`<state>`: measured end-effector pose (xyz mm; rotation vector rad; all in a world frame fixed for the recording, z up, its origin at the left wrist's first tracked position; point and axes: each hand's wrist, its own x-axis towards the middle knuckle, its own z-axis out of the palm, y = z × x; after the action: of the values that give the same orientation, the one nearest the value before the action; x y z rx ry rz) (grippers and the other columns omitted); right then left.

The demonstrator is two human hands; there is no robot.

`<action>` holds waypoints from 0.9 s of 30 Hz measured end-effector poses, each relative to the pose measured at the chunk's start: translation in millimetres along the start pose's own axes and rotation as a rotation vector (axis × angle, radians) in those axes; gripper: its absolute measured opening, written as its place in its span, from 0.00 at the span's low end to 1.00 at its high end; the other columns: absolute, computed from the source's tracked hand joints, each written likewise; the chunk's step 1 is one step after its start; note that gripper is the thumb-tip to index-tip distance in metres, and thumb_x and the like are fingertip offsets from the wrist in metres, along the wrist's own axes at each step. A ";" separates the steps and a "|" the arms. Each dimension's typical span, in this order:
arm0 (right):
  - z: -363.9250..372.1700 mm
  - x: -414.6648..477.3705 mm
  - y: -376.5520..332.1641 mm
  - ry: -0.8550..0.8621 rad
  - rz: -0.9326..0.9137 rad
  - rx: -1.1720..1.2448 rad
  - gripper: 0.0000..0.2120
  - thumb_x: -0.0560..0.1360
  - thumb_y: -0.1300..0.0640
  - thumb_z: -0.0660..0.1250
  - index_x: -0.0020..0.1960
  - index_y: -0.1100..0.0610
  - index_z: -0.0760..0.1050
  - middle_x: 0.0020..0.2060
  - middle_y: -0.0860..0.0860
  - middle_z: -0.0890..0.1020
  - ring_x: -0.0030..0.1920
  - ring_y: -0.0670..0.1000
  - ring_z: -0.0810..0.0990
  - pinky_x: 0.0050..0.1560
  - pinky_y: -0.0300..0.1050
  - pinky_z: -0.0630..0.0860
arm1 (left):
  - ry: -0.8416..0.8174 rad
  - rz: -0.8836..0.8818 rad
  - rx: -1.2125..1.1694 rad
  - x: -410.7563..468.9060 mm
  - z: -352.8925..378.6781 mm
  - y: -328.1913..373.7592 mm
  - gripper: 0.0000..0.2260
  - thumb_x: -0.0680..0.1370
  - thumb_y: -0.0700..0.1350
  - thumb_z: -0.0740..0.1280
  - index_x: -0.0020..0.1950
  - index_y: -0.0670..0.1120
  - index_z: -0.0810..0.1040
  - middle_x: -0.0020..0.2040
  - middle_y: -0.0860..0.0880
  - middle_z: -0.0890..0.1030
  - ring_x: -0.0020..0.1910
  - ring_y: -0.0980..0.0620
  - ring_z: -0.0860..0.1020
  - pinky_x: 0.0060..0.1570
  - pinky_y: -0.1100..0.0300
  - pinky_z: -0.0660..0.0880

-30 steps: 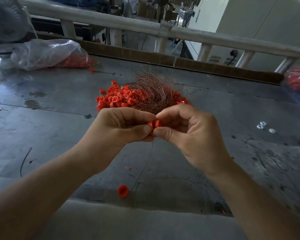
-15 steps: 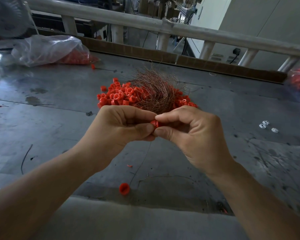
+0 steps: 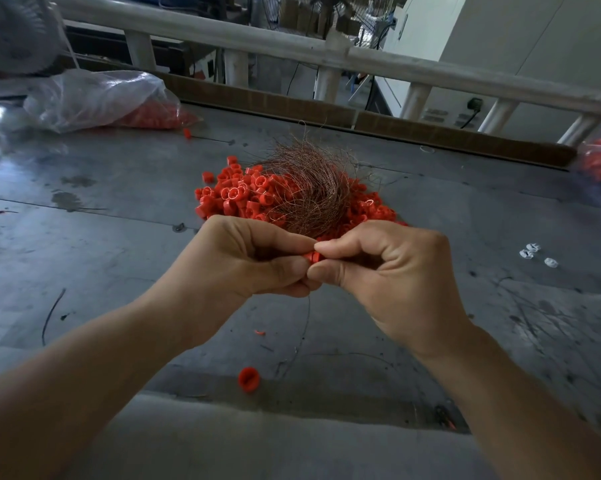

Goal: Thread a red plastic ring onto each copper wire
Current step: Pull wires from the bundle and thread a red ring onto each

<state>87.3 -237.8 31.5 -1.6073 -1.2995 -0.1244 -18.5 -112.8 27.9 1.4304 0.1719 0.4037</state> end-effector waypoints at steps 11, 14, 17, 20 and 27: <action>-0.8 2.2 1.7 -0.052 -0.060 -0.058 0.11 0.61 0.59 0.74 0.41 0.63 0.82 0.34 0.50 0.82 0.38 0.45 0.80 0.38 0.33 0.76 | -0.040 0.011 0.057 -1.7 -2.5 1.5 0.13 0.56 0.45 0.71 0.39 0.49 0.85 0.35 0.46 0.84 0.34 0.53 0.83 0.34 0.67 0.77; -0.6 2.0 1.9 -0.072 -0.091 -0.097 0.10 0.61 0.60 0.74 0.40 0.63 0.82 0.33 0.53 0.82 0.36 0.46 0.79 0.36 0.35 0.76 | -0.055 -0.014 0.072 -1.3 -3.1 0.4 0.14 0.56 0.44 0.70 0.41 0.48 0.85 0.35 0.45 0.84 0.34 0.53 0.83 0.34 0.67 0.77; -4.3 1.9 0.9 -0.095 -0.049 -0.027 0.11 0.61 0.59 0.74 0.41 0.63 0.82 0.34 0.51 0.82 0.37 0.45 0.80 0.37 0.37 0.77 | -0.063 -0.032 0.044 -0.9 -3.1 0.3 0.12 0.57 0.43 0.70 0.40 0.48 0.85 0.35 0.45 0.84 0.34 0.52 0.83 0.33 0.67 0.77; -5.1 2.4 1.6 -0.112 -0.013 0.033 0.11 0.61 0.59 0.74 0.41 0.63 0.82 0.35 0.49 0.81 0.36 0.46 0.81 0.38 0.41 0.78 | -0.063 -0.037 0.014 -2.0 -2.9 0.0 0.12 0.58 0.42 0.69 0.40 0.48 0.85 0.35 0.44 0.84 0.34 0.52 0.82 0.32 0.67 0.77; -10.6 3.1 -1.3 -0.314 0.148 0.233 0.16 0.58 0.53 0.74 0.46 0.49 0.79 0.33 0.47 0.80 0.36 0.51 0.80 0.40 0.46 0.79 | -0.269 -0.124 -0.036 -3.7 -11.3 6.3 0.21 0.57 0.46 0.80 0.49 0.48 0.82 0.36 0.40 0.83 0.34 0.47 0.82 0.33 0.62 0.78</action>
<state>92.7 -243.7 39.3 -1.5549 -1.3671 0.3715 -27.0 -103.1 32.0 1.4156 0.0341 0.1100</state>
